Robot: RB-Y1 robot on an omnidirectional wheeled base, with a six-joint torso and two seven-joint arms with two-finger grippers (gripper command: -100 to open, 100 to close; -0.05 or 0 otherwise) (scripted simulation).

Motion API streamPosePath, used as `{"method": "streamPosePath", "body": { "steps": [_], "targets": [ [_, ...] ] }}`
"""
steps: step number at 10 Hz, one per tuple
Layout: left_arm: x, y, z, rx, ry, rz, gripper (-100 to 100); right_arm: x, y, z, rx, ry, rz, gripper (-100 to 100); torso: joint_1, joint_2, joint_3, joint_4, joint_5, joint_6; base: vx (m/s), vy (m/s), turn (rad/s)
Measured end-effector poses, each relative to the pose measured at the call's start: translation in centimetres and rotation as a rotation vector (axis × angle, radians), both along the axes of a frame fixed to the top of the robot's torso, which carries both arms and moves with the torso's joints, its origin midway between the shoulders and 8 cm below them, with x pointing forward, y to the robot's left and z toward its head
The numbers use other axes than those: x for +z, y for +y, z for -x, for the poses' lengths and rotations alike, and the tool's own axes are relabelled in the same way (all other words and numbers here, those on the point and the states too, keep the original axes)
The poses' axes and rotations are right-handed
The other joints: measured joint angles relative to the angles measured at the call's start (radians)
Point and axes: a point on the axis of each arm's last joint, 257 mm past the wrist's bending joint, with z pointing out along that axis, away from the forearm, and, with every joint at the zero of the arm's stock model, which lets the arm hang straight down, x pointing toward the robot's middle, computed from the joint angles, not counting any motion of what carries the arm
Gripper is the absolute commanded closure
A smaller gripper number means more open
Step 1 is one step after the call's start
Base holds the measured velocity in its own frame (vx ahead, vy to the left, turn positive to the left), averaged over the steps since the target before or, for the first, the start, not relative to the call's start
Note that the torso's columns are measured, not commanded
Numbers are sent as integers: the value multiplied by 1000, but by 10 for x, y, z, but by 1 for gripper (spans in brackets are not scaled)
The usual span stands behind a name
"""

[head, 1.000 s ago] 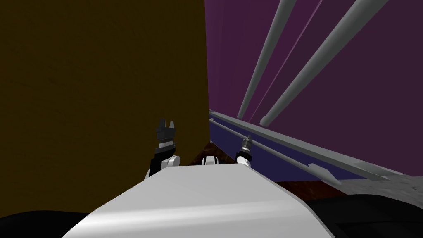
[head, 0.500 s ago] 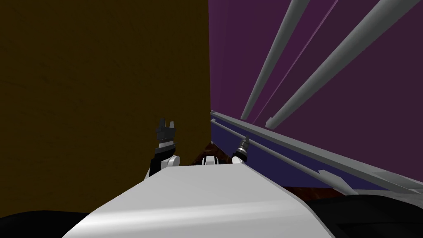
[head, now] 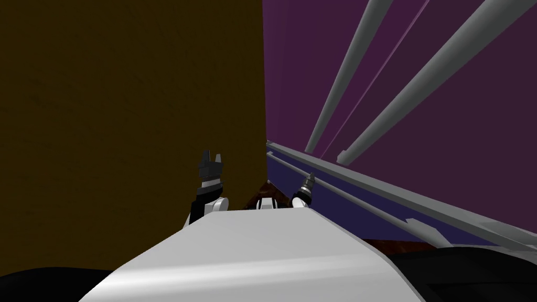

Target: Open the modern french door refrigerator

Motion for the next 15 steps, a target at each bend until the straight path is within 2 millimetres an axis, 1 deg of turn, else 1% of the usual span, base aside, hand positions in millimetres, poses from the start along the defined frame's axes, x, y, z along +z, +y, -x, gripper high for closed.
{"method": "streamPosePath", "body": {
  "steps": [1,2,5,7,8,12,13,15],
  "targets": [
    [0,0,0,0,0,0,0,2,0,-1,-1,-5,3,100,2,1,2,-1,-1,0,-63,41,-31],
    [0,0,0,0,0,0,0,10,0,-2,-1,-19,9,100,0,1,3,-4,-5,0,-107,110,-19],
    [0,0,0,0,0,0,0,8,4,-1,5,-10,6,100,-2,-1,0,-2,-3,-1,-132,115,-19],
    [0,0,0,0,0,0,0,7,6,-1,10,-5,5,100,-5,-4,-2,-1,-1,1,-76,72,-8],
    [0,0,0,0,0,0,0,9,7,-1,11,-8,7,100,-1,-2,0,-2,-2,0,-127,96,-21],
    [0,0,0,0,0,1,0,9,11,1,18,-5,6,100,-2,0,1,-3,-3,1,-135,126,-15],
    [0,0,0,0,0,0,0,7,12,2,20,0,4,100,-6,-5,-2,-1,-1,0,-91,88,-10],
    [0,0,0,0,0,0,0,10,13,2,22,-7,9,100,0,1,2,-2,-3,0,-167,144,-18]
  ]
}}
